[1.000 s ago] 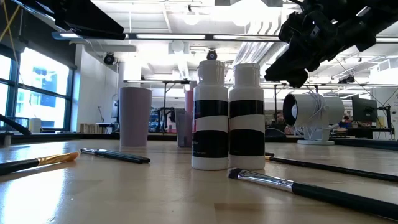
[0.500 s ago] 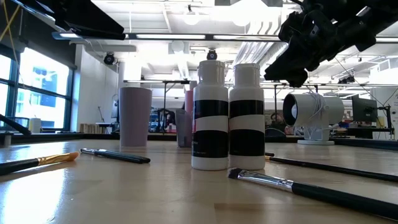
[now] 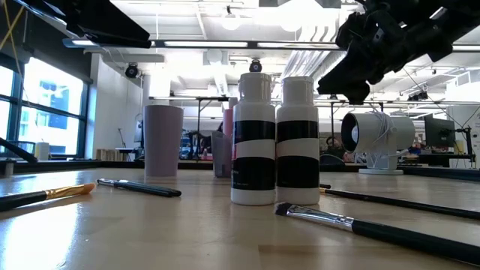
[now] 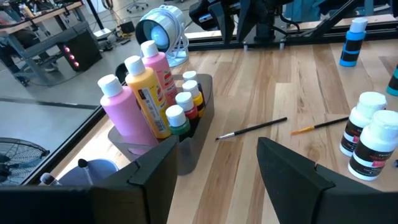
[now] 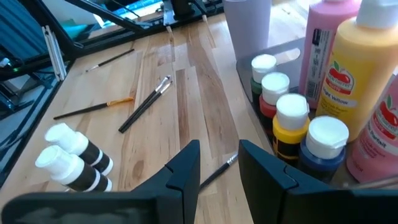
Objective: Pick & Place Paint Supplies
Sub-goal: Put the small white paint bottle into the gray bin
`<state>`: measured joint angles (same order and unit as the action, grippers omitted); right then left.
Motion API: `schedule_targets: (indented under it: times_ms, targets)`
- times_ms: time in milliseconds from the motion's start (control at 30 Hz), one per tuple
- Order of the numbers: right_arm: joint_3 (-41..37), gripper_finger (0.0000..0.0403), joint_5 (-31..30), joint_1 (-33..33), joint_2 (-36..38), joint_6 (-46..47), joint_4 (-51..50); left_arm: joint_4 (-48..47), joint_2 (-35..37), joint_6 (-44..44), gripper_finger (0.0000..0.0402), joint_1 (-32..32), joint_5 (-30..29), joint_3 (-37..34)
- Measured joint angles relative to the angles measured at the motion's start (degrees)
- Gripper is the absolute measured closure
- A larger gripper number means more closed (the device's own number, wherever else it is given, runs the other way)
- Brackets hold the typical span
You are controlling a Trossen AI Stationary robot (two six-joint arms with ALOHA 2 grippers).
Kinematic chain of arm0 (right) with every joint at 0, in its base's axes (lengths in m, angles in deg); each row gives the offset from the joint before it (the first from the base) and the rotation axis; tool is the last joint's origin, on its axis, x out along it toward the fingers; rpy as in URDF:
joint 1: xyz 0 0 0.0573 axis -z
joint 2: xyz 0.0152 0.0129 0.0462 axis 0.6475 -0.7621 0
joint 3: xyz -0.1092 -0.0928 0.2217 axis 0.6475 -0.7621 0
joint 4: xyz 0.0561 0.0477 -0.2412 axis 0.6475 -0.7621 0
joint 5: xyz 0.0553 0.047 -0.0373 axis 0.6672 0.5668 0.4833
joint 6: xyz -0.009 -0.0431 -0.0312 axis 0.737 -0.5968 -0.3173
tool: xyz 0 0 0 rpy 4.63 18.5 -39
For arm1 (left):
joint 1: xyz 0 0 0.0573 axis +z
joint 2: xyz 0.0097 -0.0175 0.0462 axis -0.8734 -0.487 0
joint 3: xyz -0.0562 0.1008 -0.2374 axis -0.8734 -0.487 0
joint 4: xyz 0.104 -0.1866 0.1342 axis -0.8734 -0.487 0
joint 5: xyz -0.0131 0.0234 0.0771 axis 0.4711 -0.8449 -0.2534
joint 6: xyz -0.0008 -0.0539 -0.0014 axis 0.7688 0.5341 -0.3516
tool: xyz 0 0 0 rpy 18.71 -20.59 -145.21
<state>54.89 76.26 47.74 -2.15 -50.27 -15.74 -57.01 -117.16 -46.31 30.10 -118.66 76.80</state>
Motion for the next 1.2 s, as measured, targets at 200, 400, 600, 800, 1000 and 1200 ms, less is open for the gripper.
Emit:
schedule_targets:
  times_ms: [200,400,600,800,1000,1200]
  targets:
    - [0.0,0.0302,0.4,-1.1,0.0,2.7,3.9,0.5,0.0,0.0,0.0190,0.0,-0.5,0.0]
    - [2.3,0.0302,-0.1,-6.1,0.0,1.3,5.3,-0.9,0.0,0.0,0.0190,0.0,-0.5,0.0]
    - [11.1,0.0302,-9.0,-14.2,-3.5,-4.9,-6.8,-2.3,0.0,0.0,0.0190,0.0,-0.6,0.0]
    - [15.7,0.0302,-9.9,-19.7,-10.5,-9.9,-9.4,-3.1,0.0,0.0,0.0190,0.0,-0.5,0.0]
    - [15.8,0.0302,-8.9,-22.3,-16.1,-8.7,-7.0,-3.3,0.0,0.0,0.0190,0.0,-0.5,0.0]
    - [15.8,0.0302,-8.8,-24.6,-21.8,-8.1,-1.2,-3.5,0.0,0.0,0.0190,0.0,-0.5,0.0]
